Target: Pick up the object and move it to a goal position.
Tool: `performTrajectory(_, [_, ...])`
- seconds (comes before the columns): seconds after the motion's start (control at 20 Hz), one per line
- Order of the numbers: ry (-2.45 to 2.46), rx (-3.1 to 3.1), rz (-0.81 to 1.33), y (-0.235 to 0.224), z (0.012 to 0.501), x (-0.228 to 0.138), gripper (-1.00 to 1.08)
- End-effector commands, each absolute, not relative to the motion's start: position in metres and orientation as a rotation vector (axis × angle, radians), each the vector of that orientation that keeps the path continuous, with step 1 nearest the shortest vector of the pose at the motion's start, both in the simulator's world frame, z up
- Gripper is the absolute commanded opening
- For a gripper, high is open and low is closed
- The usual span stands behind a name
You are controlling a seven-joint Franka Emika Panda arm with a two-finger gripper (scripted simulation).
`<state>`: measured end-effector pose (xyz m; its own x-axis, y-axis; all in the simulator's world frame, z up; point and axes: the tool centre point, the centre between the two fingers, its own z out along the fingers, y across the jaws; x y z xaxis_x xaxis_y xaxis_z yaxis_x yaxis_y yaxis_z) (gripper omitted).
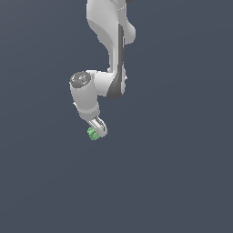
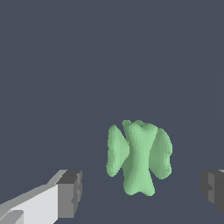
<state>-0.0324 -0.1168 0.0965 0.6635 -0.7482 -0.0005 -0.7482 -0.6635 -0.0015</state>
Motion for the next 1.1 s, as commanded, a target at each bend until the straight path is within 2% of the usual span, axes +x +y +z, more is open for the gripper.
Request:
performTrajectory(0.0, [1.334,-2.844,0.0,-0.121,0.094,-0.034,1.0])
performTrajectory(0.4, [1.35,-2.837,0.001,-0.122,0.089,-0.035,1.0])
performTrajectory(1.05, [1.358,-2.833,0.0,-0.123,0.042,-0.036,1.0])
